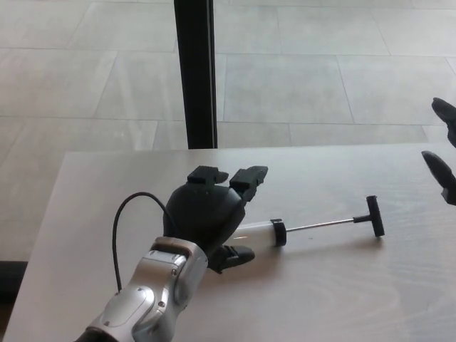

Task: The robot uses its left hand to lift the air pump kept on the middle of the desk and use the right hand to pull out the handle

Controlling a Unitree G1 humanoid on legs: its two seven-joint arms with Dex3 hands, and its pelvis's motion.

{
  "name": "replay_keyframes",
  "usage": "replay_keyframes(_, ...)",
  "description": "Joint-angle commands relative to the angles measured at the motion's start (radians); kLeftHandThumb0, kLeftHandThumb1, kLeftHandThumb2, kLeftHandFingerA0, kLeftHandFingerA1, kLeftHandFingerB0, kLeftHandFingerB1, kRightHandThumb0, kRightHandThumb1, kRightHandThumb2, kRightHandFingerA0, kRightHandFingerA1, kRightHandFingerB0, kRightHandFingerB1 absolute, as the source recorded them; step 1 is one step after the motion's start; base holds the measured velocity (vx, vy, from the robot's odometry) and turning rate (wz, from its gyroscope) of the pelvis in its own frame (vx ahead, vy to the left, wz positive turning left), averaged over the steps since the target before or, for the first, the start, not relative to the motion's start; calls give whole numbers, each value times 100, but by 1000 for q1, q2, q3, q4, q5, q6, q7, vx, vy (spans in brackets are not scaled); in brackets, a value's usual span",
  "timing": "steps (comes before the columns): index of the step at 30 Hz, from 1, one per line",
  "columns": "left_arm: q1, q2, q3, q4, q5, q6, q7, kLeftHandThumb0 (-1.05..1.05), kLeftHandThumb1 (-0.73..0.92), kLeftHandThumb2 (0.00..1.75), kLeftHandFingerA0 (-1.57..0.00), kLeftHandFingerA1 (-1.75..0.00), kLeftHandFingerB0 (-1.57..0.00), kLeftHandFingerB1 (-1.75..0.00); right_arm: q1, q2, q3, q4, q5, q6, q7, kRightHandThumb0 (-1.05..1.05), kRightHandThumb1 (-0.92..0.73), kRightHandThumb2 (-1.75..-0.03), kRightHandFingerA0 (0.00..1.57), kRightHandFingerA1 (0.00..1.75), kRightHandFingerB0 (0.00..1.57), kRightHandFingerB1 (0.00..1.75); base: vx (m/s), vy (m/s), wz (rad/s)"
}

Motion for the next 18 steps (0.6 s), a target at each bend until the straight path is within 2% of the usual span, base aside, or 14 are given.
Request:
replay_keyframes(1,-13,41,-120,-44,24,367,-725,-87,50,85,0,-17,0,0,-46,27,-111,45,103,77,-43,-105,-80,-114,0,24,0,0,0,0,0)
replay_keyframes(10,-12,60,-109,-63,14,377,-734,-84,48,83,0,-15,0,0,-49,28,-111,46,100,80,-51,-104,-80,-114,0,21,0,0,0,0,0)
replay_keyframes(14,13,137,-10,-150,-37,269,-610,-80,47,80,0,-11,0,0,-51,18,-113,59,102,74,-45,-104,-80,-115,0,20,0,0,0,0,0)
replay_keyframes(16,28,193,116,-225,-121,181,-509,-81,52,85,0,-13,0,-5,-42,3,-124,70,100,64,-45,-105,-80,-114,0,20,0,0,0,0,0)
replay_keyframes(17,29,193,117,-228,-121,182,-512,-81,52,85,0,-13,0,-5,-42,4,-125,71,100,64,-44,-105,-80,-114,0,20,0,0,0,0,0)
replay_keyframes(18,30,197,176,-239,-172,160,-489,-78,51,89,0,-26,0,-16,-42,-3,-128,74,97,62,-41,-105,-81,-115,0,21,0,0,0,0,0)
